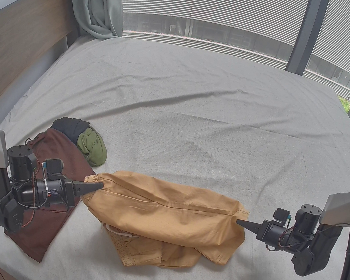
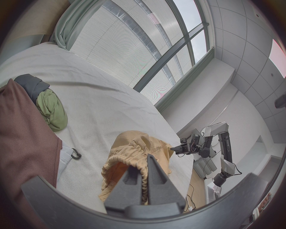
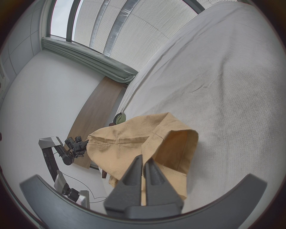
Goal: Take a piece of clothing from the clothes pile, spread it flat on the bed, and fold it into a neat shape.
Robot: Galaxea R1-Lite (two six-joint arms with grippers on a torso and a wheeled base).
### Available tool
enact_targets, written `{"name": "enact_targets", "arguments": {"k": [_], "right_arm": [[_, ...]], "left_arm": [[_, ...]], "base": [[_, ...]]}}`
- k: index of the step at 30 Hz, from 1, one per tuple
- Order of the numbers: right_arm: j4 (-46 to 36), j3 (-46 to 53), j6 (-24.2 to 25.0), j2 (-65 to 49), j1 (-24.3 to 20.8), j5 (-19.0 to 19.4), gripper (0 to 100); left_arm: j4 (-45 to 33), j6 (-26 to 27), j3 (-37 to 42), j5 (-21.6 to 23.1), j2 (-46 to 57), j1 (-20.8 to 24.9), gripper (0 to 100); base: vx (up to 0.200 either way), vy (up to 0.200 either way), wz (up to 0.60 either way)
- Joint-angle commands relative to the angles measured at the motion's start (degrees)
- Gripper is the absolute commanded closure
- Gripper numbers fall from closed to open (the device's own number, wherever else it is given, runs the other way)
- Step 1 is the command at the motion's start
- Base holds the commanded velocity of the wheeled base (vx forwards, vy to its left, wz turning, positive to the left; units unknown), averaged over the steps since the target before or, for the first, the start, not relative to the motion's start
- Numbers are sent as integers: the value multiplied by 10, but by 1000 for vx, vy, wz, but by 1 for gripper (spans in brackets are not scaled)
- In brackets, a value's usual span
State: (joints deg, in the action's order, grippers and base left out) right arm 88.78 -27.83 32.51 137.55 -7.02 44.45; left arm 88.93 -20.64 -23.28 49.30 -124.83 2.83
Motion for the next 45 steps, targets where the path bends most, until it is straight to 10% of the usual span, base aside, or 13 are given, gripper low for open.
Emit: {"name": "enact_targets", "arguments": {"k": [1,32,33,45], "right_arm": [[-2,43,-3,-34,-26,9,100],[-4,107,-167,42,-39,60,100],[-3,104,-166,42,-38,60,0],[-2,52,-157,33,-32,50,0]], "left_arm": [[0,0,-7,-1,-3,-5,100],[0,1,-21,0,-17,-24,100],[0,1,-21,0,-17,-24,100],[0,2,-19,0,-19,-21,100]], "base": [[0,0,0],[0,0,0],[0,0,0],[0,0,0]]}}
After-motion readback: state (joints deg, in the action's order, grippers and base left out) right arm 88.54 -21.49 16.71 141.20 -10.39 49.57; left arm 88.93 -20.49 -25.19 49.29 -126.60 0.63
